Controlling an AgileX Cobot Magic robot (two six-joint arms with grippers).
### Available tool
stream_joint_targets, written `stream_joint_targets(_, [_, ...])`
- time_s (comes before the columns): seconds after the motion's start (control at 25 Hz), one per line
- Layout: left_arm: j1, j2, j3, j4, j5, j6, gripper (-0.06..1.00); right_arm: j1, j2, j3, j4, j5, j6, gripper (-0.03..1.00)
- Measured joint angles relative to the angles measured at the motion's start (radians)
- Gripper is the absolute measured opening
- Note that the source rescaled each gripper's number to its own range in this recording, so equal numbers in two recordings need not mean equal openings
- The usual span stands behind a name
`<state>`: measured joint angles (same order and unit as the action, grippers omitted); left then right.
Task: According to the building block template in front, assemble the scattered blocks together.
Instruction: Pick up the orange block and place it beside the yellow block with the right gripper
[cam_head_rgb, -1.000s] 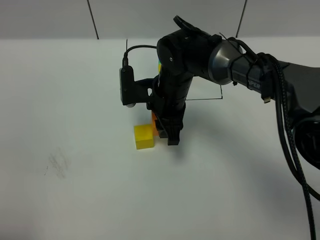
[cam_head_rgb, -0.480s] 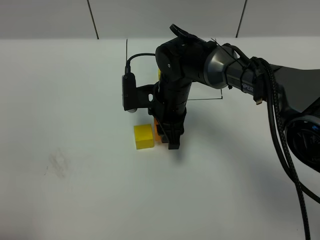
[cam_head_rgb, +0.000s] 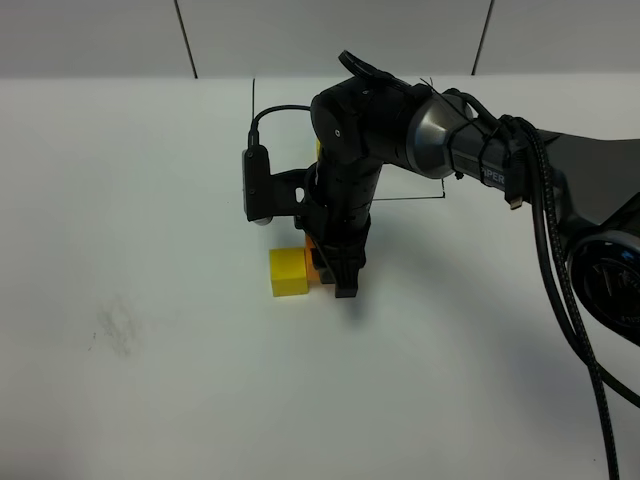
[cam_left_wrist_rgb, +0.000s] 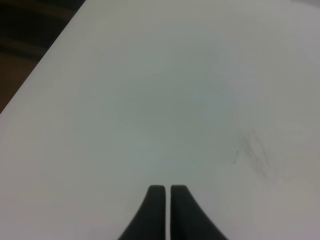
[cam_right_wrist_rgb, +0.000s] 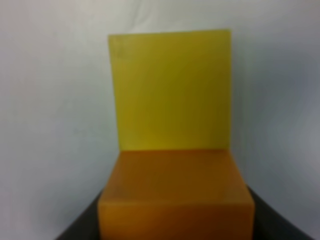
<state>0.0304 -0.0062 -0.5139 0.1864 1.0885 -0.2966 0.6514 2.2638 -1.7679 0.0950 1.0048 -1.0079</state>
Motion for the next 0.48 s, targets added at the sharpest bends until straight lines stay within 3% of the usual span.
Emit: stream_joint_targets(0.48, [0.0,0.0,0.0,0.0,0.0,0.0,0.01,0.0,0.047,-0.001,0.0,-0.007,-0.015,0.51])
